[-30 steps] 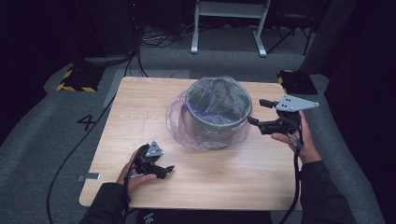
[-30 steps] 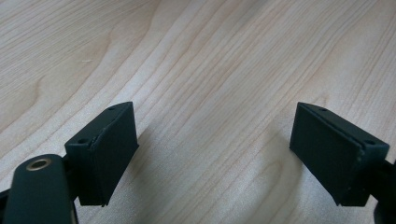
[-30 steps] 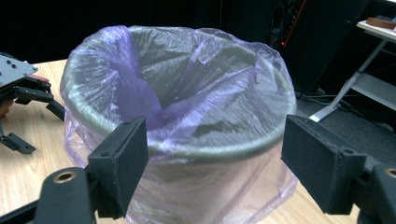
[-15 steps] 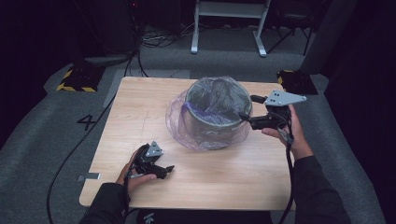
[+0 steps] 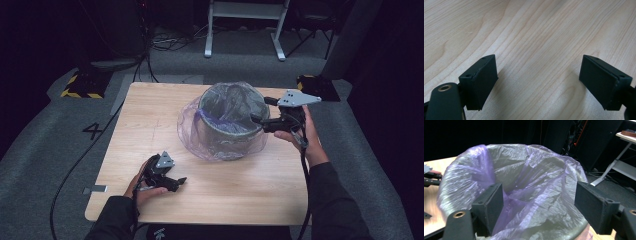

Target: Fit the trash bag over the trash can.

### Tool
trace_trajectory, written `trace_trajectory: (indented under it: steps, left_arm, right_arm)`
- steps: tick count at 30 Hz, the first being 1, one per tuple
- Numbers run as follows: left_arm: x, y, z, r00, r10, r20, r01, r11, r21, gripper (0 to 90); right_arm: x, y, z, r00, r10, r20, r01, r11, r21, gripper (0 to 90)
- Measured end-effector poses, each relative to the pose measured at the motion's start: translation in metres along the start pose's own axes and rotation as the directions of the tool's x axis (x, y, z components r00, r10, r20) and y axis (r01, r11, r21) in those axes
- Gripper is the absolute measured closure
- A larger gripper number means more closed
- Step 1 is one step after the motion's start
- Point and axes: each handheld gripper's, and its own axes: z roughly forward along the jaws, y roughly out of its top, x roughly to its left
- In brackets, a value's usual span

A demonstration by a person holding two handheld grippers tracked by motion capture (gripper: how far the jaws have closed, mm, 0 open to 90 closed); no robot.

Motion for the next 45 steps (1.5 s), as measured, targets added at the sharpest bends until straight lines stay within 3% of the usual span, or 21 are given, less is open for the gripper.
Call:
trace_trajectory:
  steps: [24,38,45]
  left_arm:
    - [0.0,0.0,0.0,1.0,0.0,0.0,0.0,1.0,0.0,14.5]
    - [0.0,0.0,0.0,1.0,0.001,0.0,-0.001,1.0,0.0,14.5]
    - [0.0,0.0,0.0,1.0,0.0,0.0,0.0,1.0,0.0,14.5]
  right_arm:
    - [-0.007,0.006,0.032,0.9987,0.031,-0.039,-0.029,0.998,0.05,22.9]
    - [0.001,0.014,0.048,0.9961,-0.019,-0.086,0.028,0.995,0.1,24.6]
    - [0.005,0.018,0.059,0.9945,-0.048,-0.094,0.062,0.986,0.155,24.0]
